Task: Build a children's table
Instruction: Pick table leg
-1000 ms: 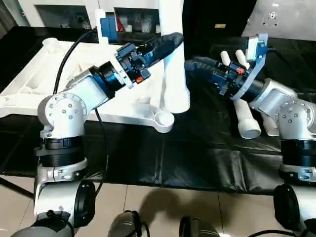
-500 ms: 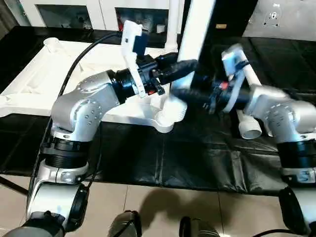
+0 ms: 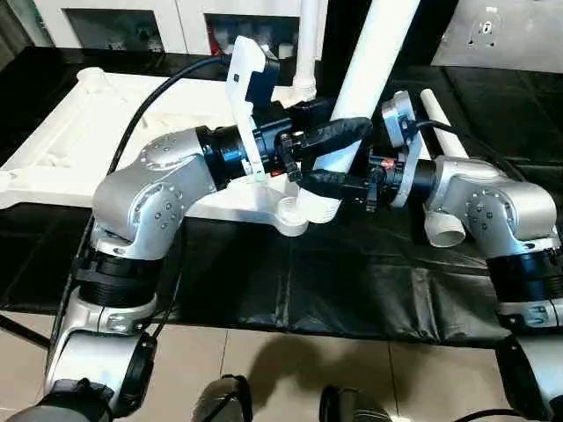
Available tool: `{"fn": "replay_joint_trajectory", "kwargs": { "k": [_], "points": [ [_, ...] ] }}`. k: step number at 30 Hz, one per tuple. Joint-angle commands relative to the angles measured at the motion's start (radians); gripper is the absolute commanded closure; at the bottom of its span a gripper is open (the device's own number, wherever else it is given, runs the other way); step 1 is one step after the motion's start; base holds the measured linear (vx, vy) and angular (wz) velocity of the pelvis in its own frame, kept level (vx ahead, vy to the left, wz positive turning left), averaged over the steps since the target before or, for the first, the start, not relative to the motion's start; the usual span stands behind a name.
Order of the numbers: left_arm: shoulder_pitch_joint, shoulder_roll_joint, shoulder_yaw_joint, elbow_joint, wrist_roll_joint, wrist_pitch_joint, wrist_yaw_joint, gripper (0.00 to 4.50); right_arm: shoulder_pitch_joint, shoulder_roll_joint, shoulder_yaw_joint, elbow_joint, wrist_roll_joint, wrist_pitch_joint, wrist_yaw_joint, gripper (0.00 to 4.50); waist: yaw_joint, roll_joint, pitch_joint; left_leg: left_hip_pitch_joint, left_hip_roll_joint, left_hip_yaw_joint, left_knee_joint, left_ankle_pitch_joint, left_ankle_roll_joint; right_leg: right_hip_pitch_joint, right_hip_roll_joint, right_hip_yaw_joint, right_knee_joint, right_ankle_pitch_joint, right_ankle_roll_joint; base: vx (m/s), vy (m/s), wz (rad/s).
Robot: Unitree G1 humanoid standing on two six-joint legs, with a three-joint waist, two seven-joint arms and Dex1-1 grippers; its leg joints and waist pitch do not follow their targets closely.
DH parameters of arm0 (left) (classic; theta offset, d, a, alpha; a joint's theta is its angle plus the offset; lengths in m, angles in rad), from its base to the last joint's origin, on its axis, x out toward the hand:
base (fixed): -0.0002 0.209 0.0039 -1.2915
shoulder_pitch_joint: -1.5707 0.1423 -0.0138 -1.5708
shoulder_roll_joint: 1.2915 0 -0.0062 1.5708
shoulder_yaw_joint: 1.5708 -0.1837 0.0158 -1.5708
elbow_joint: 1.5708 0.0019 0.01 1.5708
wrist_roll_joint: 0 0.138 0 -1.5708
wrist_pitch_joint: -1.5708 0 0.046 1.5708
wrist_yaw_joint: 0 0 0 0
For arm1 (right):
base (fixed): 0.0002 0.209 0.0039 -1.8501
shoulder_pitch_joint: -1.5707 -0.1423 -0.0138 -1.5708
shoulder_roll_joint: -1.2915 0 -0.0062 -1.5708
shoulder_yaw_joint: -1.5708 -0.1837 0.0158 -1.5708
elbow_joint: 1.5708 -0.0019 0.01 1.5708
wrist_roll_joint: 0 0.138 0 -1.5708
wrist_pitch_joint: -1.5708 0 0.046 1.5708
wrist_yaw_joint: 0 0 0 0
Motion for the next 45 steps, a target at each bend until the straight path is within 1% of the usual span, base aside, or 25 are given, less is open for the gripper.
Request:
{"fn": "replay_joint_trajectory", "kwargs": {
  "k": [1,5,8,10,15,18,20,21,26,32,34,35,38,39,45],
  "points": [
    [0.0,0.004,-0.018,-0.028,0.005,-0.013,-0.02,2.62,-0.013,-0.003,-0.005,-0.003,0.003,-0.008,0.007,1.03,-0.001,-0.011,-0.111,0.033,0.06,-0.021,-0.064,-0.1,0.059,0.06,-0.087,0.05,-0.063,-0.21,-0.227,0.0,0.0,0.0],
    [-0.002,0.004,-0.019,-0.02,0.014,-0.02,-0.019,2.62,-0.011,-0.004,-0.009,-0.009,0.008,-0.01,0.019,1.37,0.0,-0.011,-0.112,0.033,0.06,-0.021,-0.063,-0.097,0.064,0.061,-0.088,0.049,-0.063,-0.205,-0.229,0.0,0.0,0.0],
    [-0.003,0.005,-0.019,-0.013,0.018,-0.024,-0.019,2.62,-0.008,-0.007,-0.016,-0.017,0.016,-0.01,0.03,1.37,0.0,-0.01,-0.114,0.033,0.061,-0.022,-0.063,-0.1,0.061,0.061,-0.088,0.049,-0.063,-0.211,-0.23,0.0,0.0,0.0],
    [-0.001,0.006,-0.018,-0.01,0.021,-0.027,-0.018,2.62,-0.007,-0.005,-0.023,-0.018,0.022,-0.008,0.031,1.37,0.0,-0.01,-0.114,0.033,0.061,-0.022,-0.063,-0.1,0.06,0.061,-0.088,0.049,-0.063,-0.211,-0.23,0.0,0.0,0.0],
    [0.002,0.007,-0.022,-0.008,0.028,-0.03,-0.022,2.62,-0.01,0.002,-0.043,-0.017,0.036,0.006,0.028,1.37,0.002,-0.01,-0.119,0.032,0.06,-0.021,-0.061,-0.085,0.068,0.063,-0.088,0.049,-0.06,-0.186,-0.236,0.0,0.0,0.0],
    [0.004,0.005,-0.022,-0.01,0.028,-0.031,-0.023,2.62,-0.005,0.001,-0.035,-0.021,0.03,0.006,0.031,1.01,0.003,-0.009,-0.121,0.032,0.06,-0.021,-0.06,-0.084,0.066,0.064,-0.088,0.048,-0.059,-0.185,-0.239,0.0,0.0,0.0],
    [0.005,0.005,-0.022,-0.01,0.029,-0.032,-0.024,2.62,-0.004,0.002,-0.033,-0.019,0.021,-0.006,0.022,0.84,0.004,-0.008,-0.123,0.032,0.061,-0.022,-0.06,-0.081,0.065,0.063,-0.087,0.048,-0.058,-0.18,-0.239,0.0,0.0,0.0],
    [0.005,0.005,-0.022,-0.01,0.029,-0.032,-0.024,2.62,-0.003,0.002,-0.032,-0.018,0.02,-0.008,0.019,0.79,0.003,-0.009,-0.122,0.032,0.06,-0.021,-0.06,-0.083,0.064,0.063,-0.087,0.048,-0.058,-0.18,-0.239,0.0,0.0,0.0],
    [0.004,0.007,-0.025,-0.011,0.031,-0.033,-0.027,2.62,-0.002,-0.004,-0.028,-0.017,0.017,-0.008,0.023,0.77,0.004,-0.009,-0.122,0.032,0.06,-0.021,-0.06,-0.086,0.06,0.064,-0.087,0.048,-0.058,-0.184,-0.237,0.0,0.0,0.0],
    [0.002,0.005,-0.025,-0.011,0.031,-0.033,-0.028,2.62,0.002,-0.008,-0.016,-0.014,0.008,-0.007,0.027,0.77,0.004,-0.01,-0.123,0.031,0.059,-0.02,-0.058,-0.079,0.064,0.064,-0.087,0.049,-0.057,-0.177,-0.237,0.0,0.0,0.0],
    [0.001,0.005,-0.025,-0.01,0.031,-0.033,-0.027,2.62,0.003,-0.009,-0.011,-0.011,0.004,-0.009,0.028,0.77,0.004,-0.009,-0.121,0.031,0.059,-0.021,-0.059,-0.081,0.064,0.063,-0.087,0.048,-0.058,-0.181,-0.238,0.0,0.0,0.0],
    [0.001,0.006,-0.025,-0.01,0.031,-0.034,-0.027,2.62,0.004,-0.009,-0.01,-0.011,0.003,-0.01,0.028,0.77,0.004,-0.01,-0.121,0.031,0.059,-0.02,-0.059,-0.082,0.065,0.063,-0.087,0.048,-0.058,-0.182,-0.237,0.0,0.0,0.0],
    [-0.001,0.006,-0.025,-0.008,0.03,-0.034,-0.027,2.62,0.006,-0.01,-0.005,-0.012,-0.003,-0.013,0.027,0.77,0.004,-0.01,-0.122,0.031,0.059,-0.021,-0.058,-0.081,0.065,0.064,-0.087,0.048,-0.058,-0.184,-0.237,0.0,0.0,0.0],
    [-0.003,0.006,-0.025,-0.006,0.03,-0.034,-0.028,2.62,0.008,-0.011,-0.001,-0.014,-0.007,-0.016,0.027,0.77,0.004,-0.008,-0.121,0.031,0.06,-0.021,-0.059,-0.084,0.064,0.062,-0.086,0.048,-0.059,-0.184,-0.237,0.0,0.0,0.0],
    [-0.005,0.007,-0.025,-0.008,0.026,-0.03,-0.033,2.62,0.006,-0.008,-0.006,-0.012,-0.003,-0.01,0.025,0.77,0.003,-0.009,-0.12,0.032,0.06,-0.021,-0.06,-0.087,0.064,0.063,-0.087,0.049,-0.058,-0.181,-0.24,0.0,0.0,0.0]
  ]
}}
